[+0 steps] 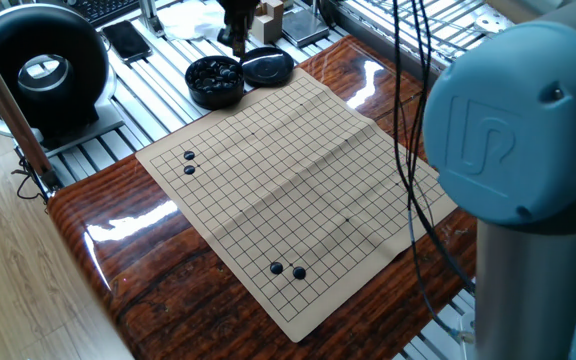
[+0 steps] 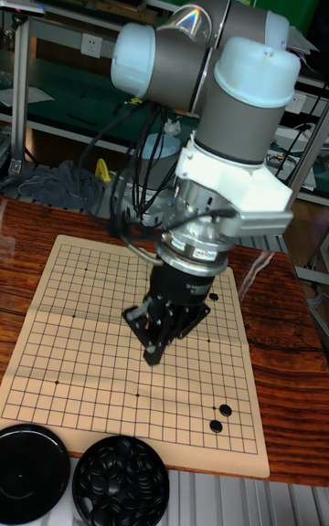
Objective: Play the first move as black on the 3-4 point in the upper right corner of the Go board
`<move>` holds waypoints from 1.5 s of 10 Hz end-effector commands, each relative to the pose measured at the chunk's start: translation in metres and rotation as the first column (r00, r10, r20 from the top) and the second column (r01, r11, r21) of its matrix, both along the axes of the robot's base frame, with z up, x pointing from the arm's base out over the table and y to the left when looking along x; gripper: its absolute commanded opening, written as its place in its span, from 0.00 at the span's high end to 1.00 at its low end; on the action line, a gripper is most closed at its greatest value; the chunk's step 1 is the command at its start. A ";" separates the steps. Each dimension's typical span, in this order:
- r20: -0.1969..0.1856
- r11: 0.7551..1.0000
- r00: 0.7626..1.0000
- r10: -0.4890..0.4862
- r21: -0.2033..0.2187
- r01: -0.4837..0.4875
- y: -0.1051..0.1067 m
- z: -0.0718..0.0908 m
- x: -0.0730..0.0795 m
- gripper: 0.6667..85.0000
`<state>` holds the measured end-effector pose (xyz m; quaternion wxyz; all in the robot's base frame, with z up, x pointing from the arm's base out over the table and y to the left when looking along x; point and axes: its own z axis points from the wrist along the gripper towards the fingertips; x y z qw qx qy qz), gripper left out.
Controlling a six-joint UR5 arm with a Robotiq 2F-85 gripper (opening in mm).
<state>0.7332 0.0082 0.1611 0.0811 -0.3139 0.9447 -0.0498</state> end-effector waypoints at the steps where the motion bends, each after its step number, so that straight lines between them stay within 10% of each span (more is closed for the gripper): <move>1: 0.051 0.976 0.976 0.211 -0.064 -0.208 0.002 0.000 0.026 0.90; 8: 0.072 0.891 0.888 0.453 -0.042 -0.451 -0.028 0.005 0.059 0.75; 15: 0.003 0.789 0.790 0.614 -0.053 -0.613 -0.030 -0.016 0.049 0.52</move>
